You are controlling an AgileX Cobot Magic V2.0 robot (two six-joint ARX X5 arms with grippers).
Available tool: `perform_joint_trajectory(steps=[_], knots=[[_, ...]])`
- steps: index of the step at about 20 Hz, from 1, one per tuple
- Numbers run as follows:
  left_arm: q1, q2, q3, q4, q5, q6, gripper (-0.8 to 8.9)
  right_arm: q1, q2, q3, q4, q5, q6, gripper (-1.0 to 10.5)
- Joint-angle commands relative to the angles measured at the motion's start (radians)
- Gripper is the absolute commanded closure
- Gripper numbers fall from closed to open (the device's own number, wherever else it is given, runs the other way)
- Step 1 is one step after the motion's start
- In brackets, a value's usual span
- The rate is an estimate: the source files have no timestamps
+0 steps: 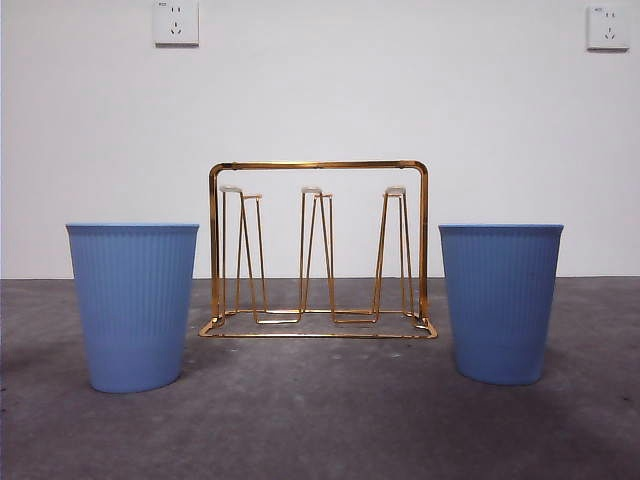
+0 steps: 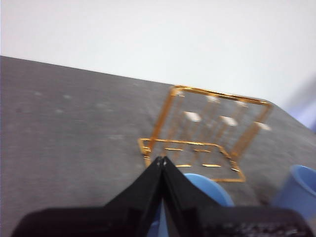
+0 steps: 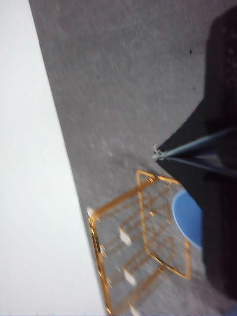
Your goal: Pick up cup 1,put cup 1 in the cup rack,pick up cup 2,put cup 2 in the cup rack
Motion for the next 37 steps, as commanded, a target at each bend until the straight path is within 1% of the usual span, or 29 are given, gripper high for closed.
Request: perform_joint_trajectory(steps=[1,4,8,11,14,16,17,19,22,23,24,25,26,27,28,30,32,33,37], knots=[[0.002,0.045,0.072,-0.043,0.059,-0.001,8.20,0.000,0.079,0.116,-0.096,-0.037,-0.075,9.6],[0.002,0.105,0.161,-0.116,0.099,0.003,8.20,-0.001,0.168,0.250,-0.235,-0.070,-0.146,9.6],[0.002,0.193,0.295,-0.246,0.106,0.061,8.20,0.000,0.277,0.422,-0.412,-0.076,-0.233,9.6],[0.002,0.258,0.395,-0.354,0.126,0.116,8.20,0.000,0.341,0.521,-0.514,-0.077,-0.280,9.6],[0.002,0.325,0.488,-0.467,0.149,0.181,8.20,0.000,0.395,0.600,-0.609,-0.080,-0.312,9.6],[-0.002,0.377,0.558,-0.551,0.154,0.235,8.20,0.000,0.435,0.652,-0.673,-0.085,-0.314,9.6],[-0.006,0.395,0.581,-0.573,0.154,0.248,8.20,0.000,0.447,0.665,-0.686,-0.092,-0.314,9.6],[-0.018,0.421,0.604,-0.576,0.158,0.253,8.19,0.000,0.466,0.679,-0.700,-0.107,-0.314,9.6],[-0.041,0.444,0.607,-0.575,0.158,0.252,8.11,0.000,0.489,0.683,-0.706,-0.106,-0.313,9.4],[-0.048,0.449,0.607,-0.575,0.161,0.248,7.78,0.000,0.497,0.684,-0.706,-0.107,-0.313,9.2],[-0.054,0.455,0.607,-0.571,0.180,0.247,6.47,0.000,0.504,0.688,-0.705,-0.107,-0.313,8.2],[-0.058,0.462,0.607,-0.567,0.202,0.236,4.76,0.000,0.509,0.689,-0.700,-0.113,-0.310,7.0],[-0.060,0.468,0.607,-0.558,0.227,0.218,2.72,0.000,0.520,0.689,-0.691,-0.129,-0.307,5.7],[-0.060,0.478,0.607,-0.546,0.258,0.206,1.79,0.000,0.531,0.690,-0.684,-0.154,-0.306,4.5],[-0.060,0.486,0.607,-0.535,0.289,0.201,1.84,0.000,0.546,0.690,-0.674,-0.176,-0.304,4.0],[-0.062,0.503,0.607,-0.508,0.362,0.184,1.84,0.000,0.585,0.696,-0.670,-0.203,-0.299,4.1],[-0.073,0.519,0.607,-0.468,0.415,0.143,1.84,0.009,0.635,0.707,-0.668,-0.204,-0.283,4.1],[-0.078,0.526,0.607,-0.447,0.435,0.143,1.84,0.023,0.663,0.713,-0.667,-0.204,-0.281,4.1],[-0.103,0.556,0.607,-0.383,0.510,0.101,1.84,0.105,0.800,0.724,-0.626,-0.194,-0.268,4.1]])
